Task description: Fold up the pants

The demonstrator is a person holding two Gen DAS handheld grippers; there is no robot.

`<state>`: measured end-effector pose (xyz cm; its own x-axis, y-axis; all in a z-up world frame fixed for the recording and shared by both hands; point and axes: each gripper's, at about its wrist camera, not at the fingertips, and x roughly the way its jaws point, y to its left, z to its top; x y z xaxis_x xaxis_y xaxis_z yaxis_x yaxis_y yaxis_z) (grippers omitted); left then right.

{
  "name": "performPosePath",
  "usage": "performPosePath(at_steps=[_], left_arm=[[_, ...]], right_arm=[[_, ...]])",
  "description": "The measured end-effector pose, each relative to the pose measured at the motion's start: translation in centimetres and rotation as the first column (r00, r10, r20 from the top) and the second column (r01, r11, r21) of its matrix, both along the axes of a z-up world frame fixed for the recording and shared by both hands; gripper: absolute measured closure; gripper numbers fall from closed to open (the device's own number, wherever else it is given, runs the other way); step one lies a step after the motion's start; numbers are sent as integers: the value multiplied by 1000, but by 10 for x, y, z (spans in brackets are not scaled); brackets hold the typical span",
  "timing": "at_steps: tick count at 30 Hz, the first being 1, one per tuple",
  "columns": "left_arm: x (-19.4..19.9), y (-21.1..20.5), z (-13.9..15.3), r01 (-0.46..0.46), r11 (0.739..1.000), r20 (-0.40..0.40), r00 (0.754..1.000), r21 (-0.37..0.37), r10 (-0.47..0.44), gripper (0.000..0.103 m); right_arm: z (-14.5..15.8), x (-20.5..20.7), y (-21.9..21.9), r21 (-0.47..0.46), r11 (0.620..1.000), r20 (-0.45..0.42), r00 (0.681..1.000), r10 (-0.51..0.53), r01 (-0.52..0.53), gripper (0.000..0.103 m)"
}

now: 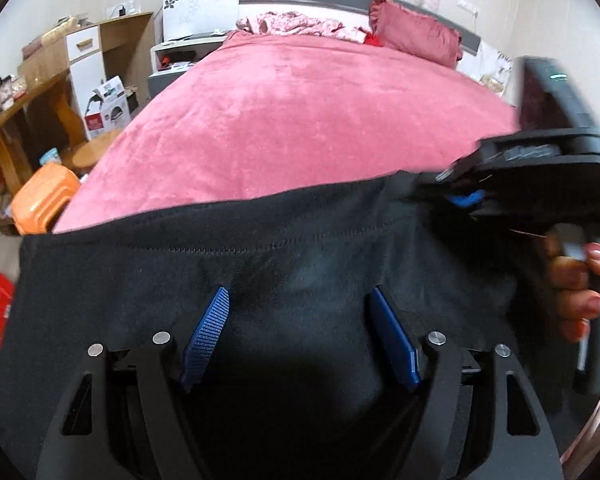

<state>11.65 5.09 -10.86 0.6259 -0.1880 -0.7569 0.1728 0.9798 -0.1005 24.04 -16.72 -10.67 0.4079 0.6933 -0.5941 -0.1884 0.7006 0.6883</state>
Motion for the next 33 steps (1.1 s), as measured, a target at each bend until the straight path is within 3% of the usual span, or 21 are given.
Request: performPosePath(at_steps=[1, 3, 4, 5, 6, 8, 13, 15, 18, 22, 26, 31, 33], left_arm=[[2, -1, 3, 0, 1000, -9, 1000, -26, -1, 31], [8, -6, 11, 4, 998, -12, 1000, -67, -5, 31], [13, -13, 14, 16, 998, -13, 1000, -64, -17, 31], [17, -20, 16, 34, 998, -13, 999, -55, -35, 36], [21, -26, 16, 55, 997, -10, 998, -45, -56, 53], [31, -46, 14, 104, 994, 3, 995, 33, -105, 62], [55, -64, 1, 113, 988, 28, 993, 103, -116, 62], [62, -69, -1, 104, 987, 55, 992, 123, -112, 62], [70, -72, -9, 89, 985, 84, 991, 147, -102, 60], [79, -69, -16, 79, 990, 75, 993, 116, -88, 57], [77, -67, -13, 80, 991, 78, 993, 107, -89, 56], [63, -62, -3, 5, 991, 85, 996, 131, -17, 30], [55, -58, 0, -25, 992, 67, 998, 125, 17, 24]], right_arm=[[15, -9, -16, -4, 998, 59, 997, -59, 59, 61], [34, -26, -40, -24, 995, 132, 987, -94, 98, 70], [42, -36, -50, -62, 993, 165, 982, -94, 105, 85], [47, -46, -56, -107, 989, 188, 979, -85, 106, 92], [50, -60, -64, -164, 982, 200, 978, -62, 96, 93], [46, -78, -71, -222, 972, 194, 981, -31, 75, 93], [13, -107, -79, -362, 932, 141, 990, 20, 33, 92], [-5, -100, -81, -365, 929, 131, 991, -14, 61, 101], [-23, -91, -84, -366, 923, 164, 985, -58, 115, 103], [-29, -99, -84, -343, 928, 216, 973, -74, 147, 103], [-29, -102, -99, -246, 959, 199, 976, -89, 137, 103], [-17, -114, -91, -273, 951, 230, 970, -81, 144, 100], [-14, -118, -87, -296, 944, 245, 967, -72, 146, 90]])
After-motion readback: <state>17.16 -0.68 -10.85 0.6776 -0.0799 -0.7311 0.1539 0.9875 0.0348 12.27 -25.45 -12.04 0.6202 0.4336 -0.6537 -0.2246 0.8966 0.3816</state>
